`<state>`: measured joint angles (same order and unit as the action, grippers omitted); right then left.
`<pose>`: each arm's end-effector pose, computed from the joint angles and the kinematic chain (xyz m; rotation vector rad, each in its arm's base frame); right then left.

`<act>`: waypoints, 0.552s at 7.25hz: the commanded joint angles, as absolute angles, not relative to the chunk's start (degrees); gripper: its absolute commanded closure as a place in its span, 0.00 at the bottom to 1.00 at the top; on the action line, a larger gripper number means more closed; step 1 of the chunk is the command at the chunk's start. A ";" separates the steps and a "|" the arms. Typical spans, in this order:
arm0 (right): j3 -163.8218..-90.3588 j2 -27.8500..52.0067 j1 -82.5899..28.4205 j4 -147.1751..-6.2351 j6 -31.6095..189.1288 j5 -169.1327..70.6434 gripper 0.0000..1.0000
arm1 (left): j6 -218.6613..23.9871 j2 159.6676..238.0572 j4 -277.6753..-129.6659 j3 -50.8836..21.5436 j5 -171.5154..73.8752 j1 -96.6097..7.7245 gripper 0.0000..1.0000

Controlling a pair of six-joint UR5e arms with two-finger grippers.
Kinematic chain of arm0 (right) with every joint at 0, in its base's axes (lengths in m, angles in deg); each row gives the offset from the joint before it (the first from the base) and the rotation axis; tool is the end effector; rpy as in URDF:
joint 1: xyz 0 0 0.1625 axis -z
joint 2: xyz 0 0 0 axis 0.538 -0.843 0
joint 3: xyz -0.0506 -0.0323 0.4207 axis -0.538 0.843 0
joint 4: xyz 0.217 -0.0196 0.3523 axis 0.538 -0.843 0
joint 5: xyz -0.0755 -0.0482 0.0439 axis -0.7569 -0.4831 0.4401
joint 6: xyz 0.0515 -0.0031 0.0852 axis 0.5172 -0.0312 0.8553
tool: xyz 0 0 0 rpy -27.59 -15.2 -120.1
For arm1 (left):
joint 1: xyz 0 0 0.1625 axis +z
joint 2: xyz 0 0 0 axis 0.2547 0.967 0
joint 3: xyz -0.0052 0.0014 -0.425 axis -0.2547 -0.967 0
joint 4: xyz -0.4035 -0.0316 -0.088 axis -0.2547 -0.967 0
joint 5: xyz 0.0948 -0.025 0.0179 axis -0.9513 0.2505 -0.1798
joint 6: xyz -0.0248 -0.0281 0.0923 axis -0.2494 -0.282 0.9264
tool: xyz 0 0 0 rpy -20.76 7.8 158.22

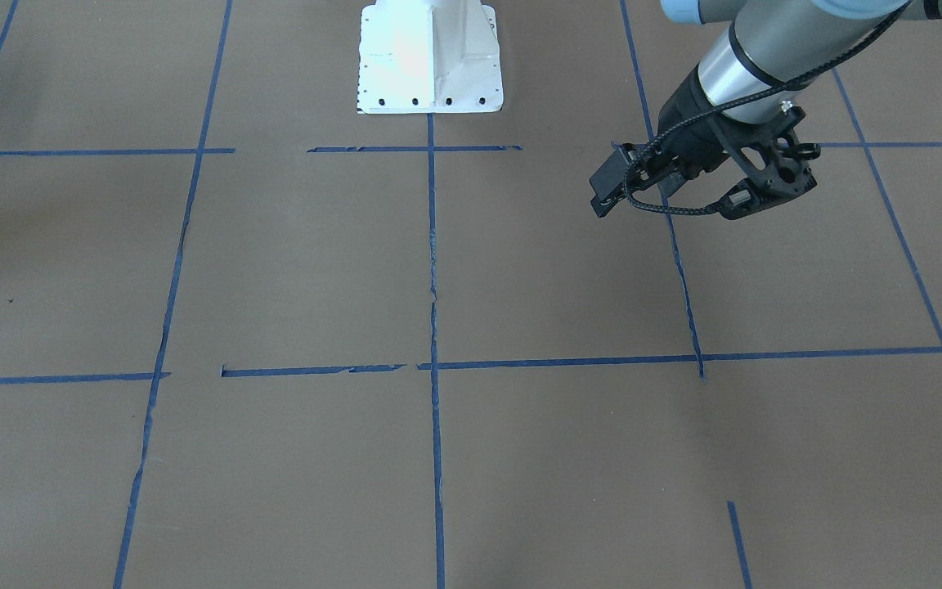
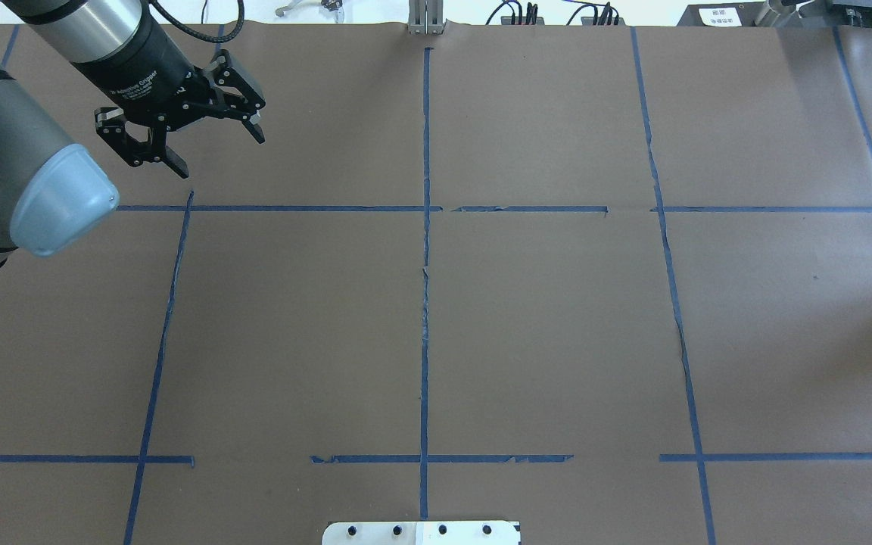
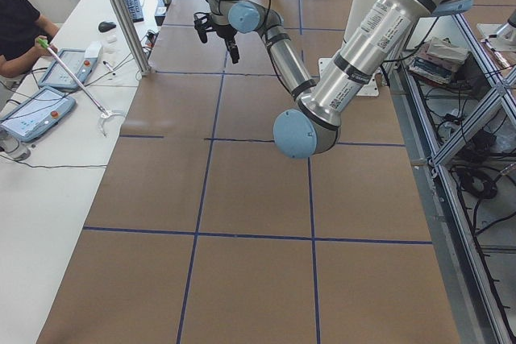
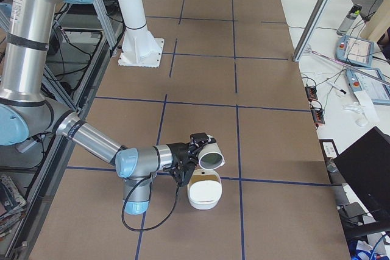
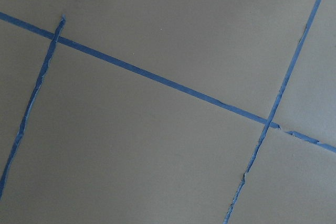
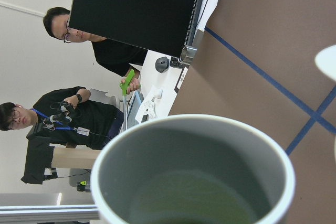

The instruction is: Left arm hands cup to right arm to dump lemon

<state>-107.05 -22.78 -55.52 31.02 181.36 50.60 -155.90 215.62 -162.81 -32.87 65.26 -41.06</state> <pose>0.0687 -0.3133 0.6818 0.3730 -1.6392 1.1466 0.2828 -0.5270 0.1689 -0.2145 0.9966 -0.3386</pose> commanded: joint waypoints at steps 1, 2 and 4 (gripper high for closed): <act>-107.04 -22.18 -55.52 33.79 193.86 49.55 0.71 | -155.99 215.65 -162.10 -33.56 65.26 -41.06 0.00; -106.87 -21.57 -55.52 34.84 196.88 49.38 0.70 | -156.00 215.65 -162.10 -33.65 65.35 -41.06 0.00; -106.52 -21.30 -55.52 36.07 205.30 48.50 0.70 | -156.08 215.65 -161.66 -34.09 65.26 -41.06 0.00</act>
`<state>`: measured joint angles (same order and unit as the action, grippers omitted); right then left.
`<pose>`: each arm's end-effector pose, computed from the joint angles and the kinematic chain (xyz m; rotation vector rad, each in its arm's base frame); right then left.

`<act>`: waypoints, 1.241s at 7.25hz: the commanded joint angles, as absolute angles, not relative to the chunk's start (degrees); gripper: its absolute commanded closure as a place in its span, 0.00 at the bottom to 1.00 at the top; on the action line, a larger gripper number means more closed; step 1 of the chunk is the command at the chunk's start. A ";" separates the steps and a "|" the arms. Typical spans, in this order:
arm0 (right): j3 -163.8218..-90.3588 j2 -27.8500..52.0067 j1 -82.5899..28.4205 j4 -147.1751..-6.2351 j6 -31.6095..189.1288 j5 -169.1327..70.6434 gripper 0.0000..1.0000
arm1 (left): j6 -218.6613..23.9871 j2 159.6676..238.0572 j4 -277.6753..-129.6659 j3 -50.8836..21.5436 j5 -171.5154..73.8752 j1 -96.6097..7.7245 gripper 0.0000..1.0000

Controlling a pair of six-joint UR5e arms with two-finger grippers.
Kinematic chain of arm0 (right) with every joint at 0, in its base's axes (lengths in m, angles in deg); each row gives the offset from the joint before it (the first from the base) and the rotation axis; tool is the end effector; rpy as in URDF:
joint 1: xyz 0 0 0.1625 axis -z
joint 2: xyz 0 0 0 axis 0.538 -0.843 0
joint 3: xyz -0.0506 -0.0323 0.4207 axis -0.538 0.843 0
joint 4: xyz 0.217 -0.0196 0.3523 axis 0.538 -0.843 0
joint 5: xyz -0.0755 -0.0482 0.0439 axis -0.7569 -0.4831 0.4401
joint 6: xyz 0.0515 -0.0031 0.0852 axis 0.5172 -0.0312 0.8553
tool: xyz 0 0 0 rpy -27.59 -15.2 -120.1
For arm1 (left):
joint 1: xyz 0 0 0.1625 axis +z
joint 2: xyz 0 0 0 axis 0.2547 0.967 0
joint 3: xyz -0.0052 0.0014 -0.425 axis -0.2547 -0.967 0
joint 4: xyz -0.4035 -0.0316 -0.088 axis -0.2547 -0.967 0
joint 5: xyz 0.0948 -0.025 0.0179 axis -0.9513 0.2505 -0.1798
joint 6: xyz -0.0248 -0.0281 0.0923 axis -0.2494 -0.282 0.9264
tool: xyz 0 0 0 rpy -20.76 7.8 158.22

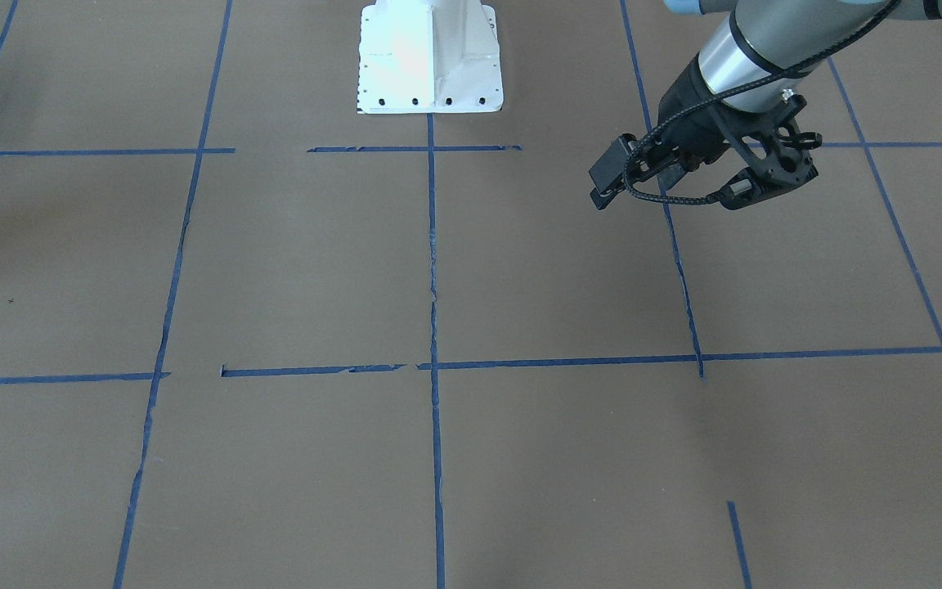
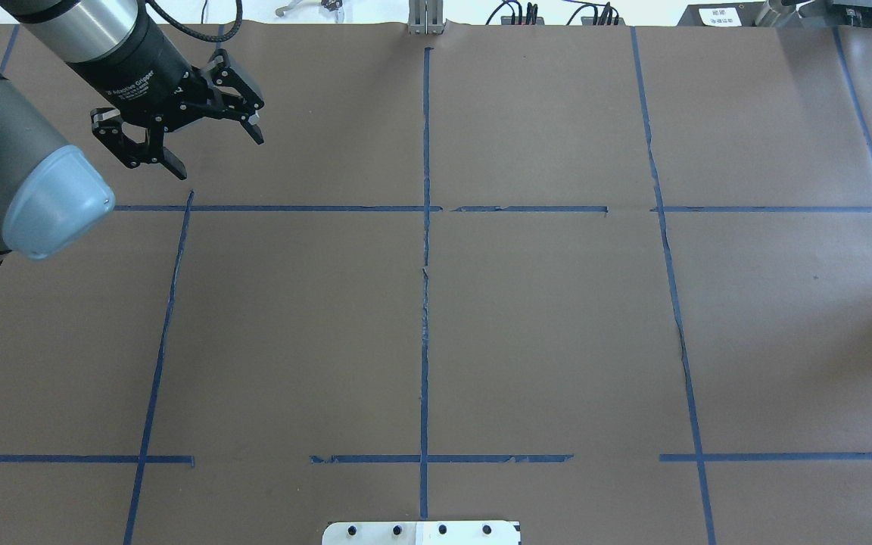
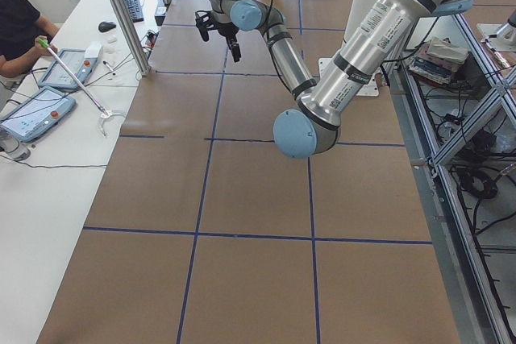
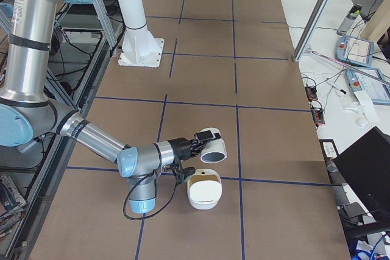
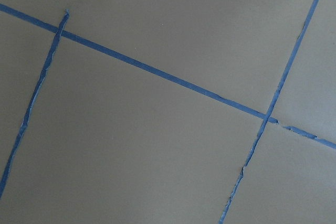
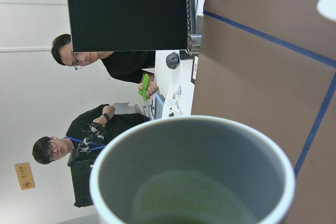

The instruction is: Left arm hands cup to right arm to dump lemon

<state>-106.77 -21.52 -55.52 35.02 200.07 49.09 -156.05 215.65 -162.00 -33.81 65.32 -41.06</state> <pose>0.0707 -0.3185 0.6712 0.1741 -1.8101 1.3308 0.2798 -0.5225 0.1646 -0.2149 0.9988 -0.3393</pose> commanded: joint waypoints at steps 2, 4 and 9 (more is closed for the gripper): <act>-105.20 -21.30 -55.52 38.09 213.57 48.23 0.69 | -156.08 216.18 -159.99 -34.97 65.26 -40.97 0.00; -103.80 -20.78 -55.52 40.02 221.48 47.71 0.69 | -156.08 216.27 -159.99 -35.06 65.26 -40.97 0.00; -101.34 -20.59 -55.52 43.27 240.29 46.91 0.68 | -156.08 216.36 -159.99 -35.15 65.26 -40.97 0.00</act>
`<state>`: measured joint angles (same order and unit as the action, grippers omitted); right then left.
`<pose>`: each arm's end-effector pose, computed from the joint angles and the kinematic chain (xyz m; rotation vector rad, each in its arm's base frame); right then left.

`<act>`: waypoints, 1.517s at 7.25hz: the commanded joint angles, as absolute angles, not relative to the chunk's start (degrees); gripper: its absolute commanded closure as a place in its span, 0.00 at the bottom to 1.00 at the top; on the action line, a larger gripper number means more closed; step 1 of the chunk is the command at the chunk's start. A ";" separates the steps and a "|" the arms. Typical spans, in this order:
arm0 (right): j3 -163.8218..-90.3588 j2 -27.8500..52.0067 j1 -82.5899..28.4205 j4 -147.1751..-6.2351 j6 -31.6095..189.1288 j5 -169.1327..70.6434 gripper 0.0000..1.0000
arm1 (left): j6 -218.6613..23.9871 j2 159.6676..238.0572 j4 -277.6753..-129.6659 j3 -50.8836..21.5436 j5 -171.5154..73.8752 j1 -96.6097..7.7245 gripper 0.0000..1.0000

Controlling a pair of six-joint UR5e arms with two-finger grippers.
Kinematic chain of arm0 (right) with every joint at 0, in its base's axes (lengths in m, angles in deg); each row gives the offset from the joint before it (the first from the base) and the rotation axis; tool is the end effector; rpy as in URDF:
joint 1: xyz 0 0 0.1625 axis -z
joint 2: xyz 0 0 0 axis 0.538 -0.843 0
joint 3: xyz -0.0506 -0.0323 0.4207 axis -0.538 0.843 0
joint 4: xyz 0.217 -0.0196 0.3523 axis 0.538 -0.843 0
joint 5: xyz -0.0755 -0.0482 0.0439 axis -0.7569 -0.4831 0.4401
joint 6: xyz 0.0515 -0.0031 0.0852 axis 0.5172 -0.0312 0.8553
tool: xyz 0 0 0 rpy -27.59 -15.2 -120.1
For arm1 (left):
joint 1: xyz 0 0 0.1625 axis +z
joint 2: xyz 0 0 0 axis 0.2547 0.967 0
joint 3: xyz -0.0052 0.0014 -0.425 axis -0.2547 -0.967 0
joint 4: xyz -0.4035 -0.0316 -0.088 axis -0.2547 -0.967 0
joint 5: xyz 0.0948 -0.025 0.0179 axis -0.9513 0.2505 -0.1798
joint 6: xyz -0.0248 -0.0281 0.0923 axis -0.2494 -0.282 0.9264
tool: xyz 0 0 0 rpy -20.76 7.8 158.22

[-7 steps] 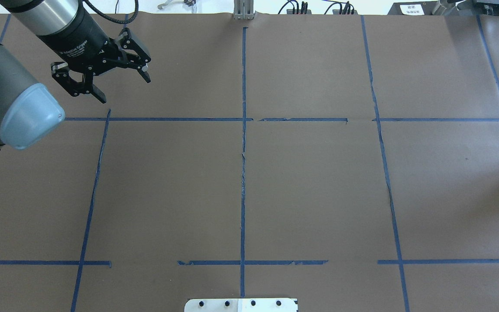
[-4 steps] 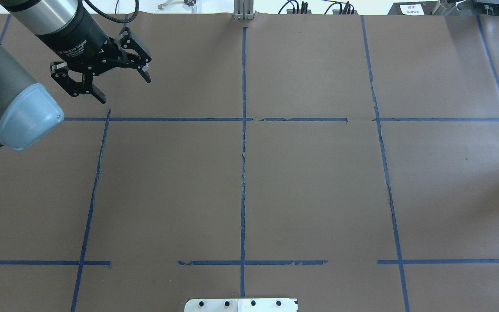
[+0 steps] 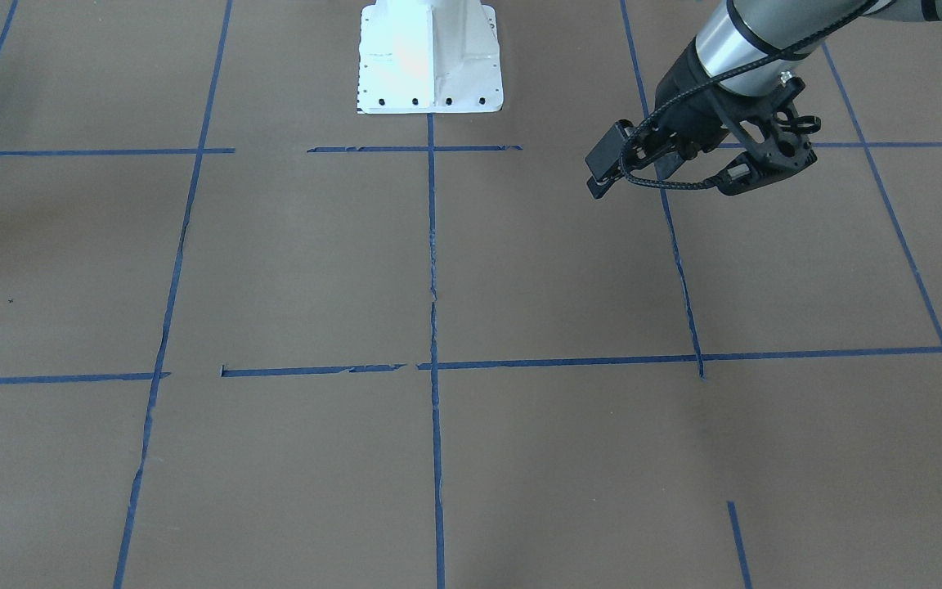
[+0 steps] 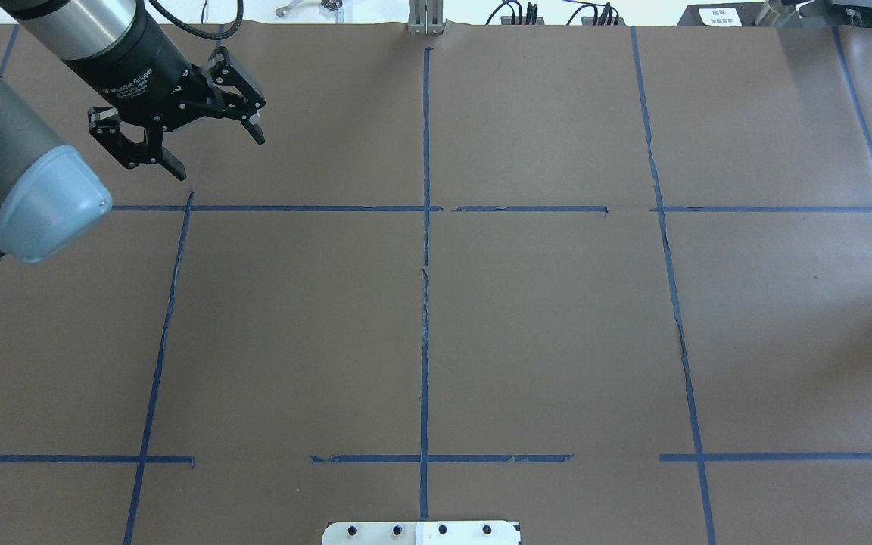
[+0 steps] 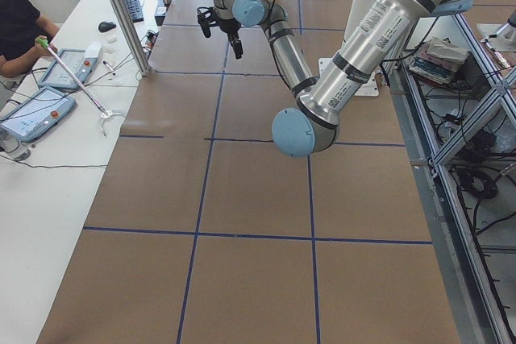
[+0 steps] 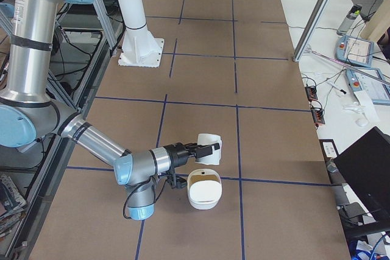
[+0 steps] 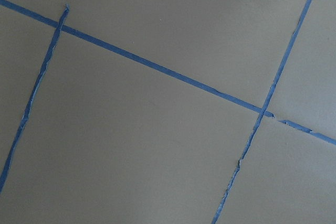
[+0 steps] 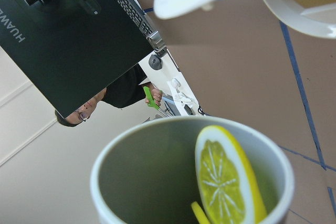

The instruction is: Left arm hands cup to right arm to dump lemon

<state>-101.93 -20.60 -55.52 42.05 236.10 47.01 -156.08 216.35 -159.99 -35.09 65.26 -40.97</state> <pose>0.0742 -0.3067 0.6910 -0.3848 -2.0089 1.7140 0.2765 -0.5161 0.1544 -0.2154 0.9977 -0.3390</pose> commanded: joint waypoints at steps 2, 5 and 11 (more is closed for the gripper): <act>-101.16 -20.59 -55.52 45.38 246.28 46.91 0.68 | -156.08 216.36 -159.99 -35.06 65.26 -40.97 0.00; -100.11 -18.49 -55.52 45.57 251.31 46.83 0.67 | -156.08 216.36 -159.90 -35.32 65.26 -40.97 0.00; -100.00 -17.60 -55.70 48.55 246.62 46.91 0.66 | -156.17 216.71 -159.55 -35.41 65.09 -40.97 0.00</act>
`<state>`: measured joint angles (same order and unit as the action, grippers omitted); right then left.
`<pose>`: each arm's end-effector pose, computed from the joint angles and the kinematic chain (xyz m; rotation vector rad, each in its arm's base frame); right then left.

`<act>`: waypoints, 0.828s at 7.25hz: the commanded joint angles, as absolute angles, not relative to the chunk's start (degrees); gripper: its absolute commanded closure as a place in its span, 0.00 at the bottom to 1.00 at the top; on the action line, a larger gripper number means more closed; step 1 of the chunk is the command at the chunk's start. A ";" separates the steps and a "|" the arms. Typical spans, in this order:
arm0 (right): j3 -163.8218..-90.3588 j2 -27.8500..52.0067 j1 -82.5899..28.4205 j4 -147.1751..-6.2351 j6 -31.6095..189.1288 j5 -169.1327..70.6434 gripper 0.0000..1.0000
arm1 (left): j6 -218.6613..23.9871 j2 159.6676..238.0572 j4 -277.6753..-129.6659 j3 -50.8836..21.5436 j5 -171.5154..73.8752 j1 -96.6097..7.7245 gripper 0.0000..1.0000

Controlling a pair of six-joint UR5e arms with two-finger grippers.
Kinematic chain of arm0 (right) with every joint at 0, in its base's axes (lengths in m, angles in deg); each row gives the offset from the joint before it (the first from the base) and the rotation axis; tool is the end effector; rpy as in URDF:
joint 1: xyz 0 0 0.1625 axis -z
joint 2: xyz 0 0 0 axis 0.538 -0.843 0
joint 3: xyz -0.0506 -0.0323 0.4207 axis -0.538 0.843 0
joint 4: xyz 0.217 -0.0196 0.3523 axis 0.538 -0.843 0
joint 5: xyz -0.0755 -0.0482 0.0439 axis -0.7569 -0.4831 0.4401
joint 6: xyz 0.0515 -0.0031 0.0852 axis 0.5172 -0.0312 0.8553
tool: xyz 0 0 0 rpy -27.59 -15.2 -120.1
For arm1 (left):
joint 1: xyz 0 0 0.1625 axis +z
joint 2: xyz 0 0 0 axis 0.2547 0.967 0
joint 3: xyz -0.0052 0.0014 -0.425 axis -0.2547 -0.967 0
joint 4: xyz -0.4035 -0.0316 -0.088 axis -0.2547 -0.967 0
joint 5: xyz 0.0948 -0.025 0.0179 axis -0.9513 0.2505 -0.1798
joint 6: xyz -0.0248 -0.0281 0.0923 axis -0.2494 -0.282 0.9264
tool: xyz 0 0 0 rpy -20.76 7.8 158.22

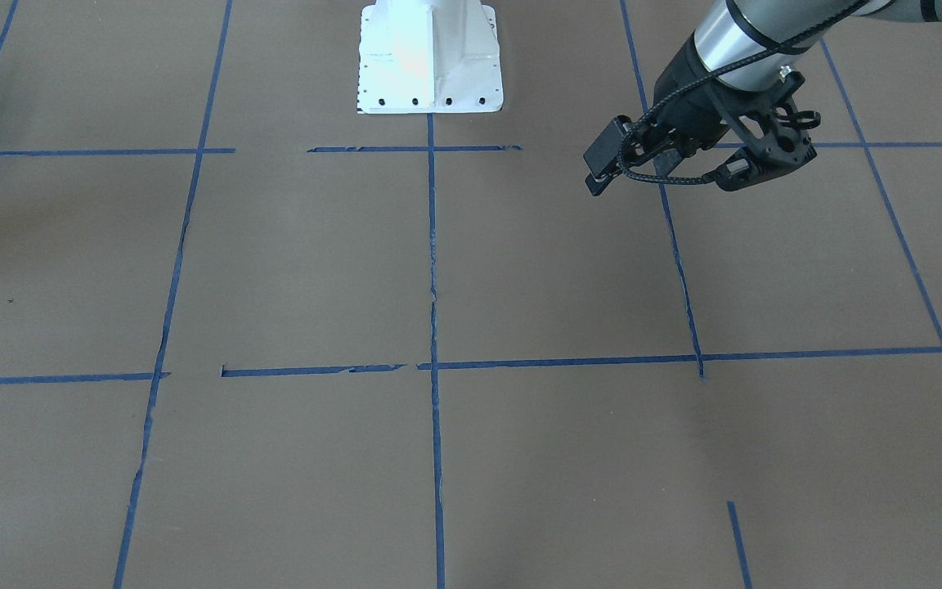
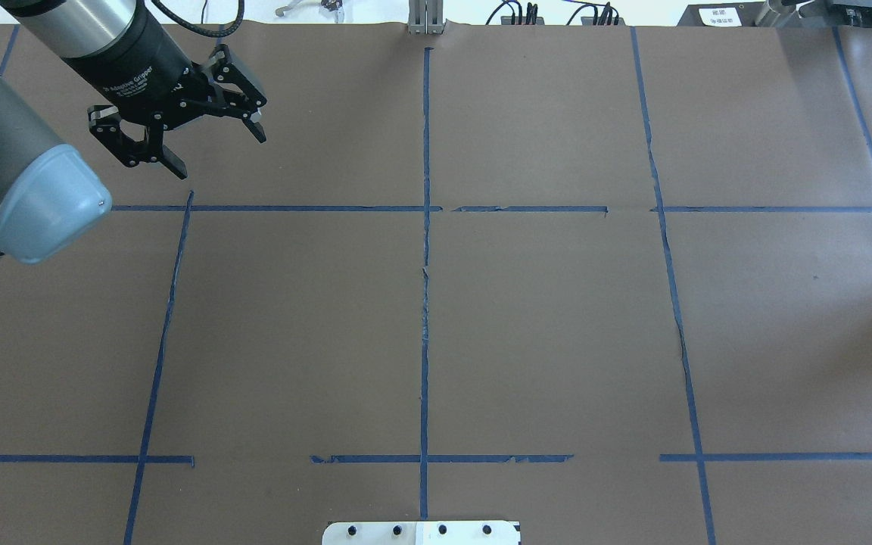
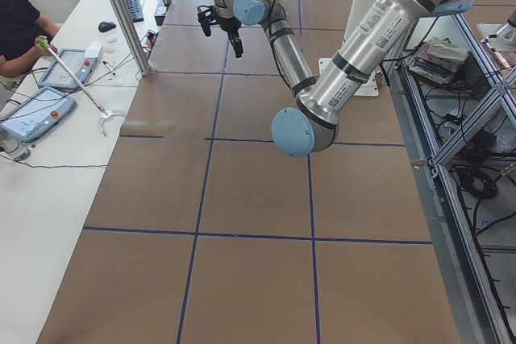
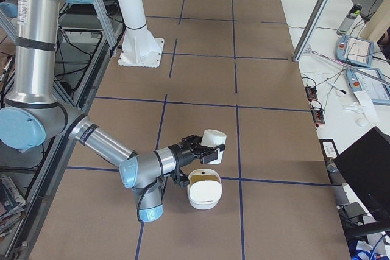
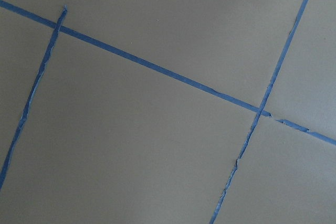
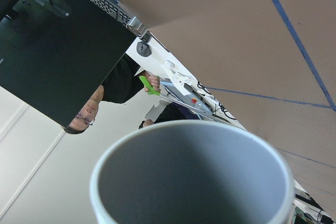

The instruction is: Left arm hands cup to right arm to dump lemon

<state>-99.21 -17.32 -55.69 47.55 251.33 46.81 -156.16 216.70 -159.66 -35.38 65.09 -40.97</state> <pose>0.0750 -0.3207 0.6852 -0.6484 -2.1197 1.7493 0.2755 -0.5149 0.1500 -0.2102 0.9999 -0.3391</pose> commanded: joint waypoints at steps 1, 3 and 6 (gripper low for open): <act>-102.10 -17.95 -55.70 48.73 240.04 47.35 0.64 | -156.17 216.71 -159.55 -35.41 65.09 -40.97 0.00; -102.47 -18.13 -55.61 47.95 225.81 49.36 0.62 | -156.17 216.53 -159.55 -35.32 65.09 -40.97 0.00; -106.67 -17.61 -54.12 36.65 202.69 52.62 0.61 | -156.17 216.53 -159.55 -35.32 65.09 -40.97 0.00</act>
<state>-104.11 -17.75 -54.83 42.32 212.61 51.35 -156.17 216.54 -159.55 -35.33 65.09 -40.97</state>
